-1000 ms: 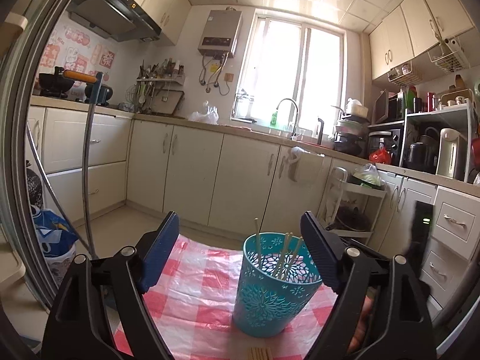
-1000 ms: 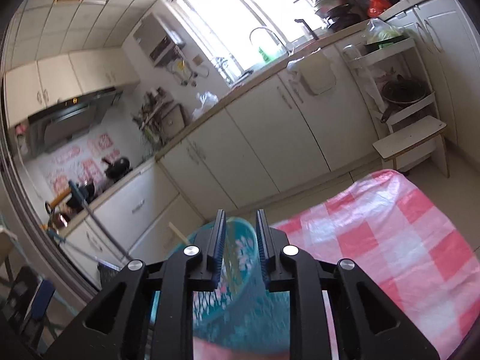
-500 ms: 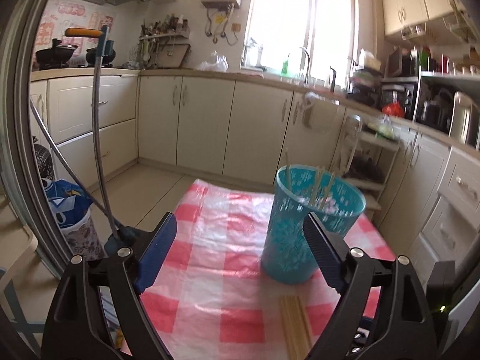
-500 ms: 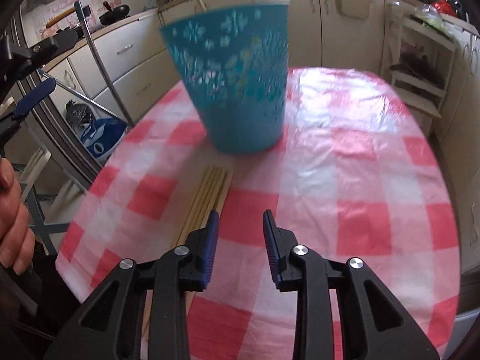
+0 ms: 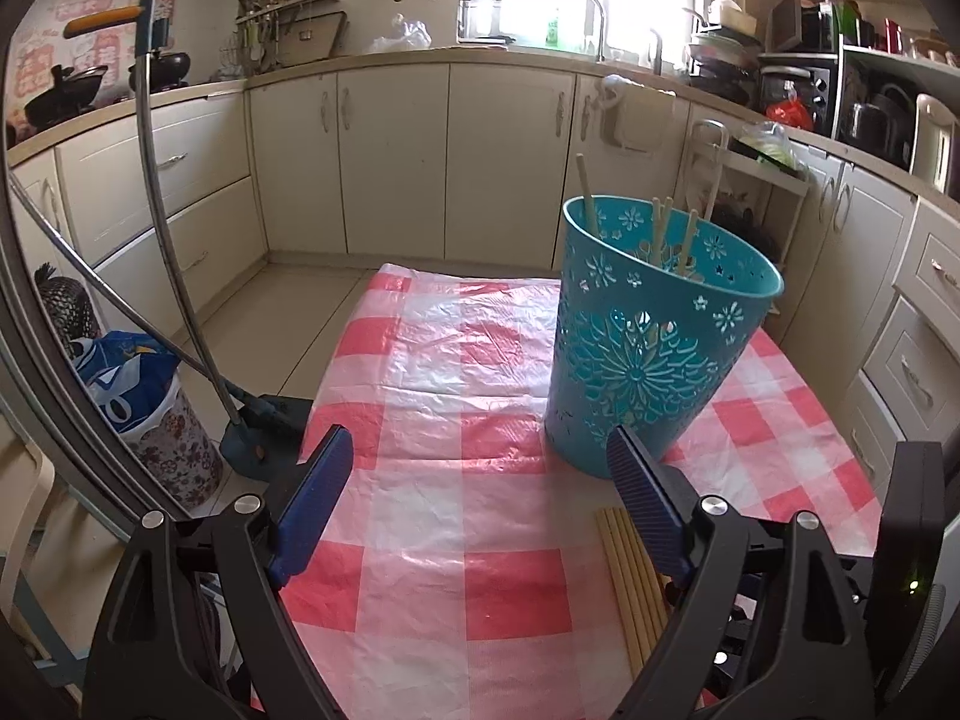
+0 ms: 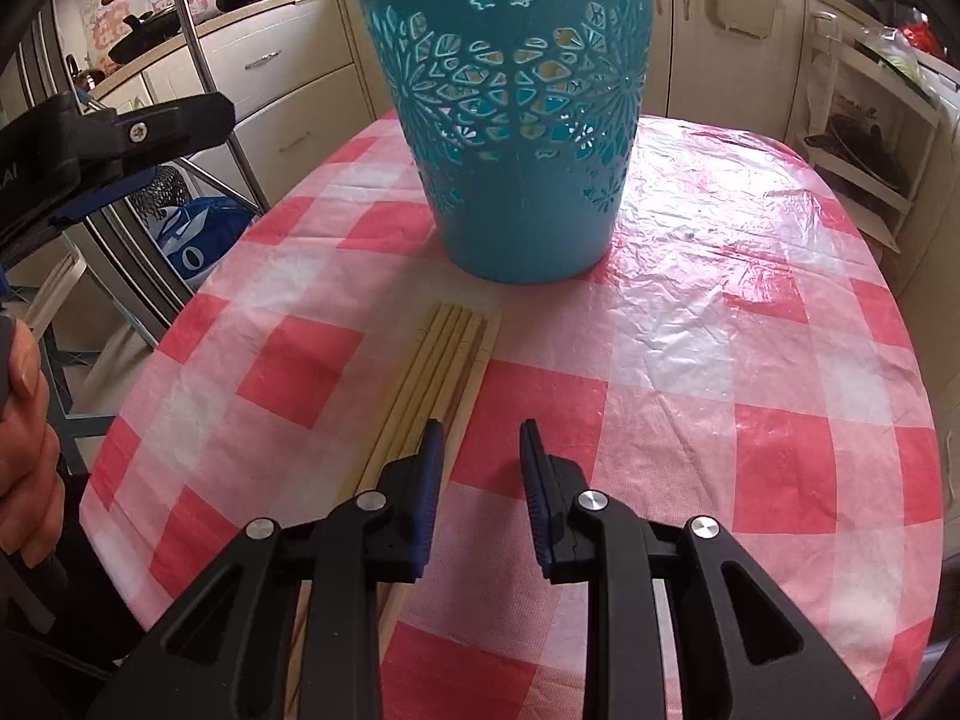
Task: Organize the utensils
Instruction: 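Bring both open tools back down to the chopstick bundle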
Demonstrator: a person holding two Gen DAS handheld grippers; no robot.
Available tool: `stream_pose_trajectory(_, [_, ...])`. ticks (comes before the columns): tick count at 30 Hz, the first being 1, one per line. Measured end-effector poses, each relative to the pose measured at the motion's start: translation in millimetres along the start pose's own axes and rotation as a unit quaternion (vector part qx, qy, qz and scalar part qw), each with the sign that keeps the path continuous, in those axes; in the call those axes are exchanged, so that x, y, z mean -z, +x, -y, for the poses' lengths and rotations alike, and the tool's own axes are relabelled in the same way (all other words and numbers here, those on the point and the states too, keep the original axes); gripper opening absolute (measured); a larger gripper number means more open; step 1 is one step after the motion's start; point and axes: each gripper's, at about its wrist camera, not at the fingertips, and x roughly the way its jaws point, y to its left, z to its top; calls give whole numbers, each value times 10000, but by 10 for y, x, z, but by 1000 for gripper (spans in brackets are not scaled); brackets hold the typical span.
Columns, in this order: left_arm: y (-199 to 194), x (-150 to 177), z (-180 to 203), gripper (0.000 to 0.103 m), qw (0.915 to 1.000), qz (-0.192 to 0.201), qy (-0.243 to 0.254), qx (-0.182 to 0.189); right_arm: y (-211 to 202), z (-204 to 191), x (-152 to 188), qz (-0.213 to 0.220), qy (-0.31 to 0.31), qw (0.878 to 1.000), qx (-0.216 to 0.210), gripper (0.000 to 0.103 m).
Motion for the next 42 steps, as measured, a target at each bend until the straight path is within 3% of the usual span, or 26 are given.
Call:
stream_pose_trajectory(32, [127, 87, 232, 86, 9984, -284, 489, -59, -2, 66, 10, -69, -115, 9998, 146, 26])
stream_pose_trajectory(38, [280, 166, 284, 86, 9947, -656, 749, -243, -6, 84, 6, -84, -125, 9997, 178, 26])
stream_pose_trajectory(42, [410, 232, 292, 86, 9919, -1003, 766, -166, -14, 131, 1, -109, -95, 9997, 213, 26])
